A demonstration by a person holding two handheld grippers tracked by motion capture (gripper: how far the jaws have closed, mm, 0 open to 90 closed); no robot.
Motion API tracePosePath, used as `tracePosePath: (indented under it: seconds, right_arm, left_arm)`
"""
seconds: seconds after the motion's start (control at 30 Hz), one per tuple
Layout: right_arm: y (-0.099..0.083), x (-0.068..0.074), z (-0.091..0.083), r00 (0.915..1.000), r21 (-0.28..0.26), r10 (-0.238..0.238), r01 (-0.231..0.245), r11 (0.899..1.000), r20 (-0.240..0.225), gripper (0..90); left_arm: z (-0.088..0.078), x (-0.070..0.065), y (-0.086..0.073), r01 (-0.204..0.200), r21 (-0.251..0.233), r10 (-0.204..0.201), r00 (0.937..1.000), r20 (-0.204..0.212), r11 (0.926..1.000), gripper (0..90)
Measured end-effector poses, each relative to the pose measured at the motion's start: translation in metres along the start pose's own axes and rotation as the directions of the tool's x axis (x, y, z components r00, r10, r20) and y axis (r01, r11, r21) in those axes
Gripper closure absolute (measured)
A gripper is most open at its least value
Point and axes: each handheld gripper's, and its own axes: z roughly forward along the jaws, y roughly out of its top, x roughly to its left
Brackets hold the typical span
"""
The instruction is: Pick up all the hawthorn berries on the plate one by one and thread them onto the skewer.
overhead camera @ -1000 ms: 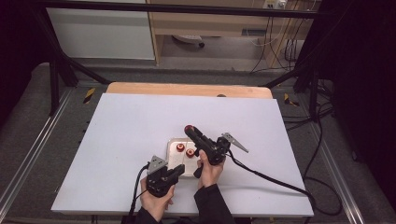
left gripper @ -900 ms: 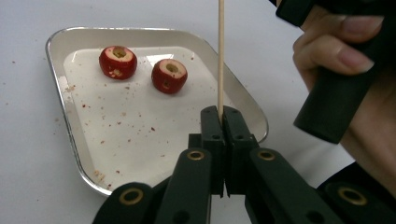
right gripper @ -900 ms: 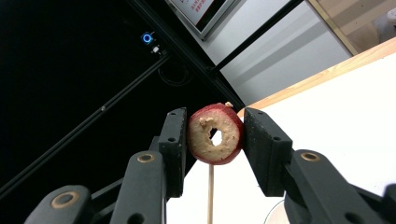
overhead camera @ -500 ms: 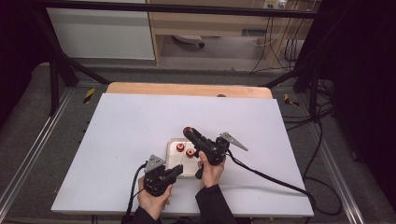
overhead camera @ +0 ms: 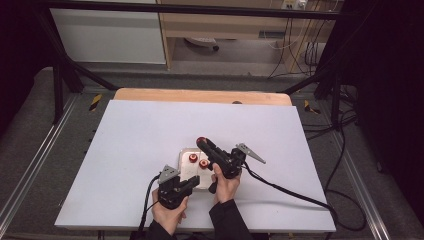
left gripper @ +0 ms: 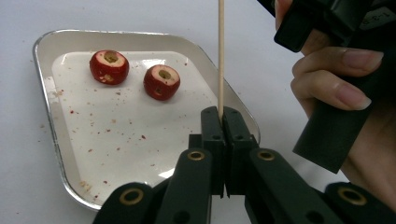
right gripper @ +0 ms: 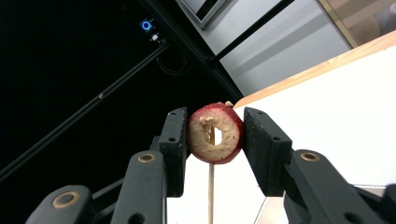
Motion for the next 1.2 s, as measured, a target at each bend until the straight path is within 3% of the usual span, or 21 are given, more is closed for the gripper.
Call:
tracePosePath:
  seconds: [0.1,0.17,0.33,0.47,0.63,0.87,1.2]
  right_arm:
    - [-0.001,-0.001,0.001,0.9998,0.001,0.017,-0.017,1.0,0.005,61.9]
    - [-0.002,-0.001,0.0,0.9998,-0.006,0.018,-0.018,1.0,0.009,62.0]
    - [0.001,-0.002,-0.003,0.9996,-0.002,0.026,-0.026,1.0,0.008,62.0]
    - [0.002,-0.002,-0.005,0.9995,0.0,0.033,-0.033,0.999,0.001,62.2]
    - [0.001,-0.002,-0.005,0.9998,0.012,0.019,-0.019,1.0,-0.002,62.3]
    - [0.005,-0.005,-0.003,0.9992,0.068,0.038,-0.038,0.997,-0.007,62.3]
    - [0.0,-0.011,0.001,0.9971,0.082,0.074,-0.073,0.994,-0.015,62.4]
  left_arm:
    - [0.001,-0.003,-0.001,-0.011,0.003,0.011,0.9999,0.0,0.9999,88.7]
    - [0.001,0.0,0.0,0.003,0.007,-0.003,1.0,0.005,1.0,88.8]
    - [-0.003,0.008,0.004,-0.016,0.007,0.016,0.9998,-0.015,0.9999,88.8]
    - [-0.002,0.005,0.005,-0.058,0.019,0.058,0.9979,-0.029,0.9981,88.9]
    - [-0.002,0.005,0.005,-0.082,0.033,0.083,0.9964,-0.019,0.996,88.9]
    - [-0.009,0.013,0.008,-0.168,0.061,0.169,0.9856,-0.014,0.984,88.9]
    - [-0.017,0.017,0.01,-0.22,0.088,0.224,0.9735,-0.045,0.9716,89.0]
